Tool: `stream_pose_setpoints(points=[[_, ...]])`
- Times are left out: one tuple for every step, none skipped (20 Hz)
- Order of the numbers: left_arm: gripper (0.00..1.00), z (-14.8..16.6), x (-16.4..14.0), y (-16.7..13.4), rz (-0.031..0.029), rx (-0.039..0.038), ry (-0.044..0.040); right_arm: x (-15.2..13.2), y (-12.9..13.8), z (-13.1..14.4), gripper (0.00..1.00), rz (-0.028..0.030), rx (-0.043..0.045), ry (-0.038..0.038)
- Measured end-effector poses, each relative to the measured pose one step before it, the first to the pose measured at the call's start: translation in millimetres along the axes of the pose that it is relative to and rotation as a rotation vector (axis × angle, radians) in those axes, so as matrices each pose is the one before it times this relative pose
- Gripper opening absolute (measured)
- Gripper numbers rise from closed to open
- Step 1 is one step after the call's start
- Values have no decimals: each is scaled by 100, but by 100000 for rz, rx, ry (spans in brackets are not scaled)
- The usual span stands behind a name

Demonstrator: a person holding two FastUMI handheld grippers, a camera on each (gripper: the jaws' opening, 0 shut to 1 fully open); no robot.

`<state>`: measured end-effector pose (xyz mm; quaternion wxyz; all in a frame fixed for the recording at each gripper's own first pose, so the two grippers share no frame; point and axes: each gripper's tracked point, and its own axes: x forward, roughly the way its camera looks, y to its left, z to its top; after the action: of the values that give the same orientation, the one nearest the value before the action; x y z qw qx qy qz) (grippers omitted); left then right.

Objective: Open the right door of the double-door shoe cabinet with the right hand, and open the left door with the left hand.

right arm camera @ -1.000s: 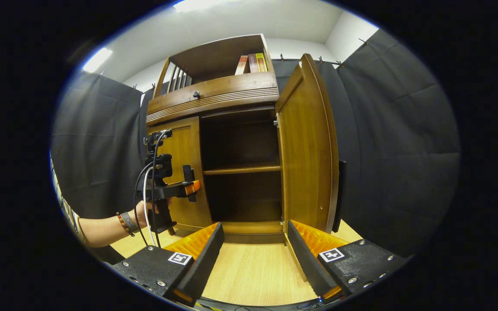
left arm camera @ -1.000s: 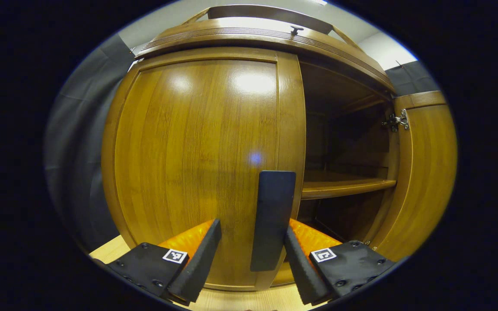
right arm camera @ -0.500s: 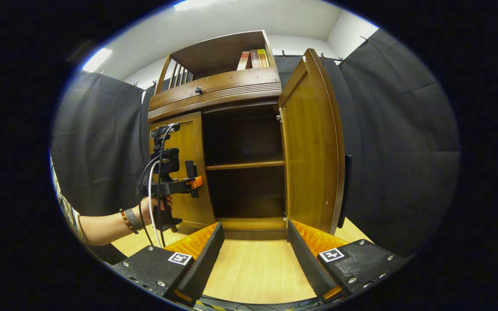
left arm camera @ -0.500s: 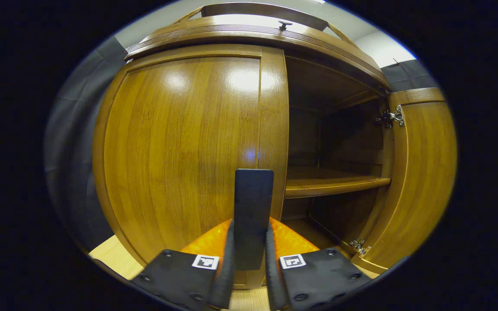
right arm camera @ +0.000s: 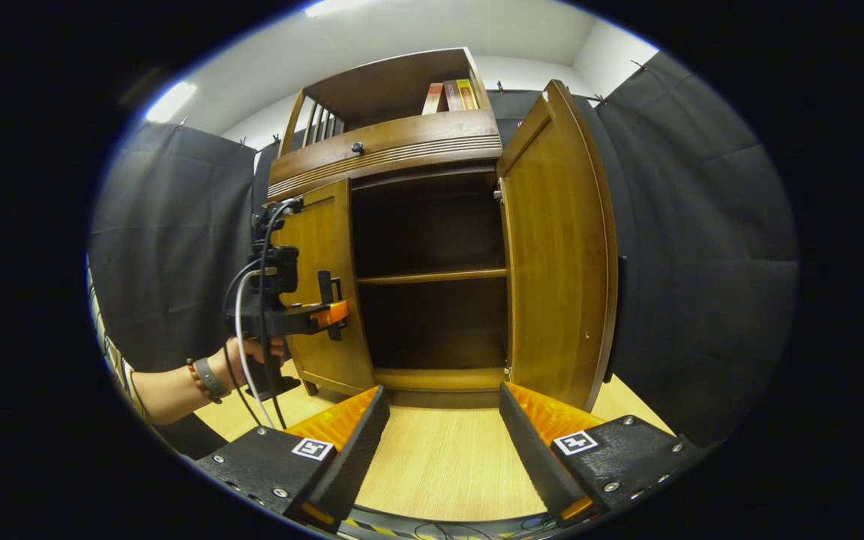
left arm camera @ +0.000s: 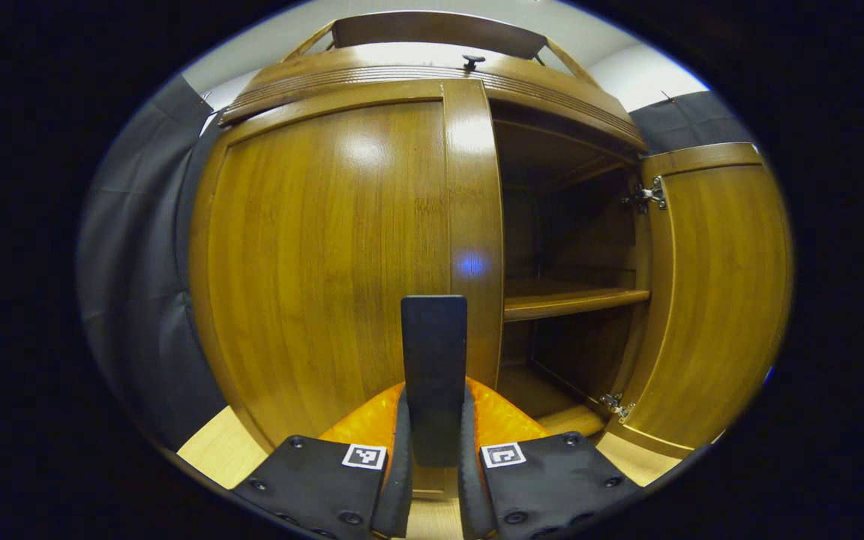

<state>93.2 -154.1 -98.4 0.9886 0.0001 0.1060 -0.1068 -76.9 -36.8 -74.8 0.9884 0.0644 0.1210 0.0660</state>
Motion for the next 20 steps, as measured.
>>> stream_pose_setpoints(points=[[33,-64,-1186,336,812,-538,57,292,245,-58,91,345,606,608],[33,98,-1258,384,983,-1095,-65,227,589,-90,91,1599,937,562],[32,98,-1227,372,1167,-1166,-277,161,630,66,91,1866,429,-7],[31,45,-1292,600,1239,-689,39,214,339,20,91,1336,-241,-73],[31,-136,-1188,835,1236,-283,263,135,204,77,91,444,-862,-397],[32,-72,-1034,683,1168,165,668,247,133,284,91,177,-870,-973],[33,18,-1142,599,1137,146,520,339,173,201,91,174,-84,-881],[32,-7,-991,738,941,352,847,494,199,-11,91,769,731,637],[33,92,-1026,841,1343,-260,439,270,455,-74,91,1620,859,838],[30,115,-840,945,1668,-404,-131,190,433,-23,96,1741,274,78],[29,-179,-753,973,1665,-143,-435,152,279,-12,91,1251,-443,15],[29,-121,-617,848,1563,707,-569,97,140,121,91,559,-1021,-183],[29,23,-579,862,1628,706,-372,164,-18,-30,91,180,-1156,-242],[27,32,-482,953,2104,267,-331,278,41,-139,91,191,-618,471],[25,-126,-328,687,1251,724,367,385,96,-246,91,701,89,1144],[23,55,-336,790,1291,-49,-618,237,306,-196,91,1199,358,911],[21,46,-446,621,707,-144,243,308,295,3,91,1223,286,357],[19,29,-328,719,-143,416,-449,294,293,-12,91,880,117,206],[17,-145,-112,804,-3,787,500,316,203,-10,91,395,-108,-264],[18,-15,-172,850,-19,383,-99,51,186,152,91,-194,-220,-981]])
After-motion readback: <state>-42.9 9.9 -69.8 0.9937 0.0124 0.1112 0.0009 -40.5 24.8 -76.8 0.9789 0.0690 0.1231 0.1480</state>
